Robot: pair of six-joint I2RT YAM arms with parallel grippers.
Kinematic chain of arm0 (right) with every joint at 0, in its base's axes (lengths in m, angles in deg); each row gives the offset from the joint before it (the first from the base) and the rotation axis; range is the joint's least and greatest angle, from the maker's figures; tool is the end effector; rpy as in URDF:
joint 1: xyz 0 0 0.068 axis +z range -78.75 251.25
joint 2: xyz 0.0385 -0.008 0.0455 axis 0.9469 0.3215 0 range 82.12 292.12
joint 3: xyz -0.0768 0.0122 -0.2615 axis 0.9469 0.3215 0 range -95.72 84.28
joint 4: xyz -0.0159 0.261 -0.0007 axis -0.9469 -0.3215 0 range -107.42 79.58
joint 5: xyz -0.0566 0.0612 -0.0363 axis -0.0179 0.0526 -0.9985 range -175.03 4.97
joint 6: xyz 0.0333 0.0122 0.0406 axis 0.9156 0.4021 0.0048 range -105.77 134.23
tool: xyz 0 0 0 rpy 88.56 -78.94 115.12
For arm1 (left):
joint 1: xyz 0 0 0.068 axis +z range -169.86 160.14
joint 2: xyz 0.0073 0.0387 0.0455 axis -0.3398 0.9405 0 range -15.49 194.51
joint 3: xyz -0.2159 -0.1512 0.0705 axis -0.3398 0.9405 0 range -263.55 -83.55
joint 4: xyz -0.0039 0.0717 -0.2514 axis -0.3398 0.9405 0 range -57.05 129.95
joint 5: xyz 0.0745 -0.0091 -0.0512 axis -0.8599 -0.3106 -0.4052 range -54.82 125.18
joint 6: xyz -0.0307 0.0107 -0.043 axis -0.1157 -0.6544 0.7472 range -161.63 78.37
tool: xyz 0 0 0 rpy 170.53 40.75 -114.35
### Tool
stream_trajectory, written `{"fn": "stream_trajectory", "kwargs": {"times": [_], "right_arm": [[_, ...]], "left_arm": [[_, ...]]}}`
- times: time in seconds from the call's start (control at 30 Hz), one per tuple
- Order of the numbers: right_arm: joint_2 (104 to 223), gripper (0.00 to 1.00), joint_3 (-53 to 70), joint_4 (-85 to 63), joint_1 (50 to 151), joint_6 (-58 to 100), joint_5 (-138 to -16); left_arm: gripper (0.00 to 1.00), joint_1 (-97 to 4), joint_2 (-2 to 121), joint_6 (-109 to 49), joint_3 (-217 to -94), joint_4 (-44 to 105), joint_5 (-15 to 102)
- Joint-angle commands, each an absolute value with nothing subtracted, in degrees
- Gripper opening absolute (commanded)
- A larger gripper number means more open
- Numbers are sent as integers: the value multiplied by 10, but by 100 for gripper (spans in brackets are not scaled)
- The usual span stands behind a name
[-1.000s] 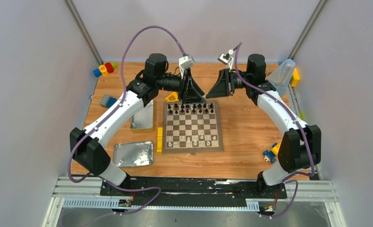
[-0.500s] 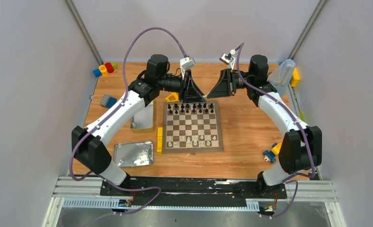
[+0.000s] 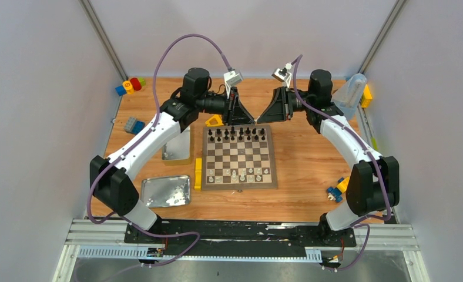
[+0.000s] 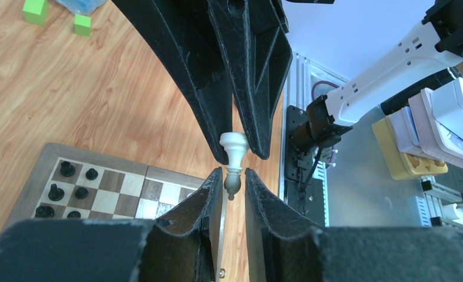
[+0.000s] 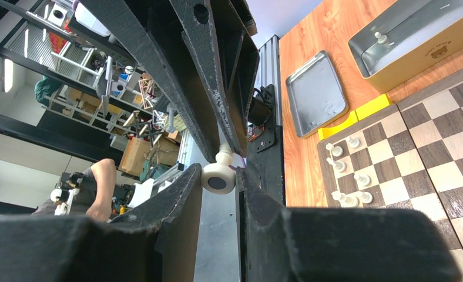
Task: Set up the chess pieces on the board
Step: Place the chess piece on the chessboard.
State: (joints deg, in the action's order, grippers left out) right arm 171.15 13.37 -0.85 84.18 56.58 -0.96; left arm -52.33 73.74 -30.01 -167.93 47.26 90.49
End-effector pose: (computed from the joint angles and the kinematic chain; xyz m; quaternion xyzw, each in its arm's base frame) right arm 0.3272 0.1115 0.3467 -0.2796 0.6553 0.6744 0.1938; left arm 0.2835 -0.2151 0.3856 0.3951 0.6614 -0.5432 0.3338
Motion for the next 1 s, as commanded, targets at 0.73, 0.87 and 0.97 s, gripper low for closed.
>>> {"fn": "stream_trajectory", "kwargs": {"times": [0.73,0.87,0.97], "right_arm": [[1694,3,136,17,840,564,-12],[1693,3,137,18,840,565,-11],[1692,3,136,18,841,565,-10]], "left_arm": [[22,-521,735,-313,-1686,472,908],[26,-521,736,-315,-1686,475,907],[28,-521,736,-316,-1685,476,906]]}}
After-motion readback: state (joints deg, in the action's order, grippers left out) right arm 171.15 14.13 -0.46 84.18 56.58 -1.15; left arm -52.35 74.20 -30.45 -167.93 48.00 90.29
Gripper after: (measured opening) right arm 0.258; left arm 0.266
